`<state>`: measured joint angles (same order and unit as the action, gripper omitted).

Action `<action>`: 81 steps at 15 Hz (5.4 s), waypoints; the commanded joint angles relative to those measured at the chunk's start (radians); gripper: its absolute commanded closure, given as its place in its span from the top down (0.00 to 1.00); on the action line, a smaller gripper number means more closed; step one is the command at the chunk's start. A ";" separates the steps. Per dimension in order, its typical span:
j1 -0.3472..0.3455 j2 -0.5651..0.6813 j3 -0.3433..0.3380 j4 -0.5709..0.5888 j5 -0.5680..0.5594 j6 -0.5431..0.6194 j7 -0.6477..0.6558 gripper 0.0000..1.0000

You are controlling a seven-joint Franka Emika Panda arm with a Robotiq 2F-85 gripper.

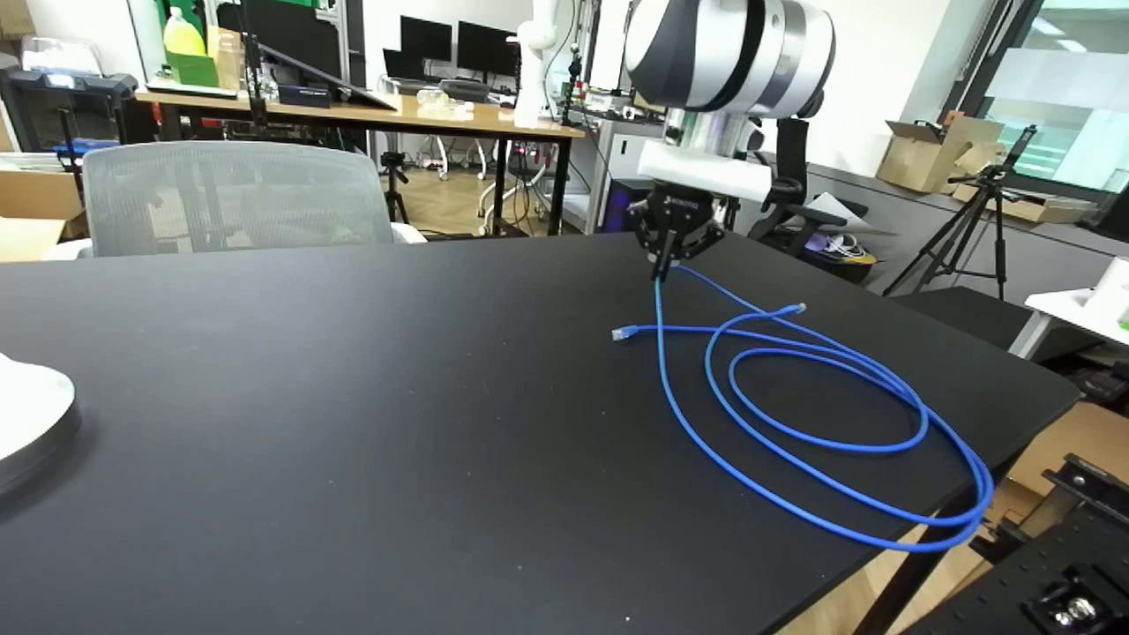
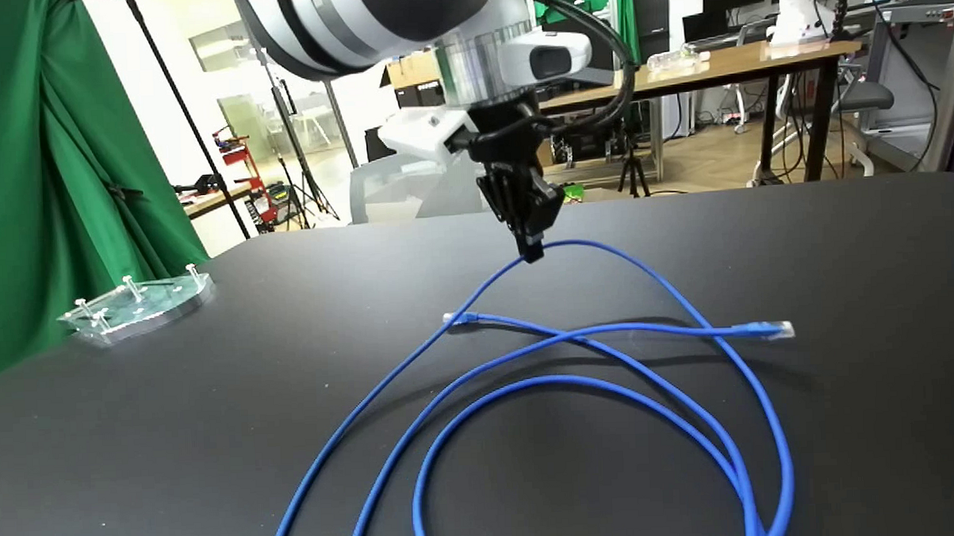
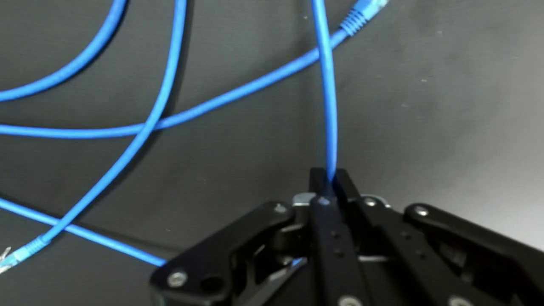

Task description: Move the cable slightly up, then pick one side and move it to the right

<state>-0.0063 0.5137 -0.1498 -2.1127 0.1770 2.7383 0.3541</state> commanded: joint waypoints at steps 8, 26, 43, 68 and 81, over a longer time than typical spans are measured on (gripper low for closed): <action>-0.157 -0.031 0.359 0.098 0.151 -0.044 -0.552 0.02; -0.158 0.025 0.380 0.050 0.193 -0.123 -0.839 0.58; 0.031 0.076 0.046 0.127 -0.180 -0.215 -0.302 1.00; 0.037 0.296 0.093 0.428 -0.166 -0.229 -0.293 0.25; 0.089 0.194 0.034 0.346 -0.224 -0.159 -0.250 0.02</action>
<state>0.0484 0.7726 -0.0789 -1.7147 0.0006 2.5587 0.0346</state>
